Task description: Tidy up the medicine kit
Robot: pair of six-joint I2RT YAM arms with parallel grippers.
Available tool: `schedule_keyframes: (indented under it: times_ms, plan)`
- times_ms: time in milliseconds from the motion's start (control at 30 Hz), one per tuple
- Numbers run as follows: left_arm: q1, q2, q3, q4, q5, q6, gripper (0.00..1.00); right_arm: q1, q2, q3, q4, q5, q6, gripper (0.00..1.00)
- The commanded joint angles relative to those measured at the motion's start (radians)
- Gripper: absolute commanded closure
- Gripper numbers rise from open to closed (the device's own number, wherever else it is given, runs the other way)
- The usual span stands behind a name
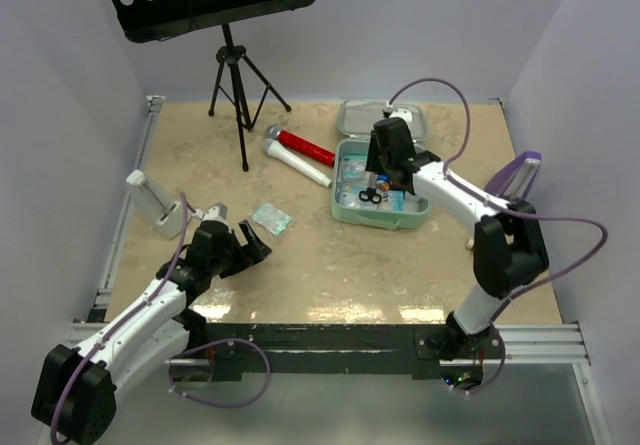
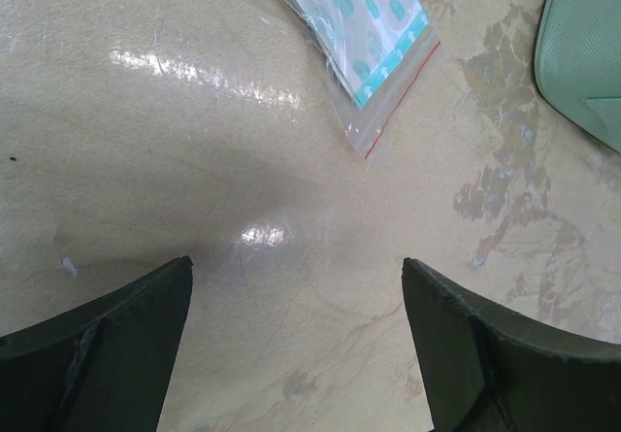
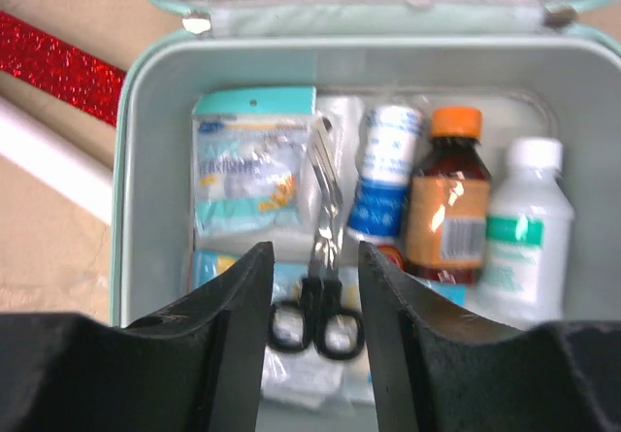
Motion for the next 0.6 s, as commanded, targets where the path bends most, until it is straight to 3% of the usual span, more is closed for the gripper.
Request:
schedule_keyframes:
  times_ms: [0, 167, 567]
  plan:
    - [0.006, 0.002, 0.006, 0.034, 0.008, 0.008, 0.07, 0.012, -0.143, -0.166, 0.026, 0.014, 0.019, 0.60]
    - [0.006, 0.028, 0.021, 0.050, 0.024, 0.006, 0.07, 0.041, -0.211, -0.340, 0.044, 0.059, 0.031, 0.67]
    - [0.006, -0.009, 0.016, 0.041, 0.057, -0.021, 0.08, 0.277, -0.203, -0.380, -0.005, 0.048, 0.135, 0.69]
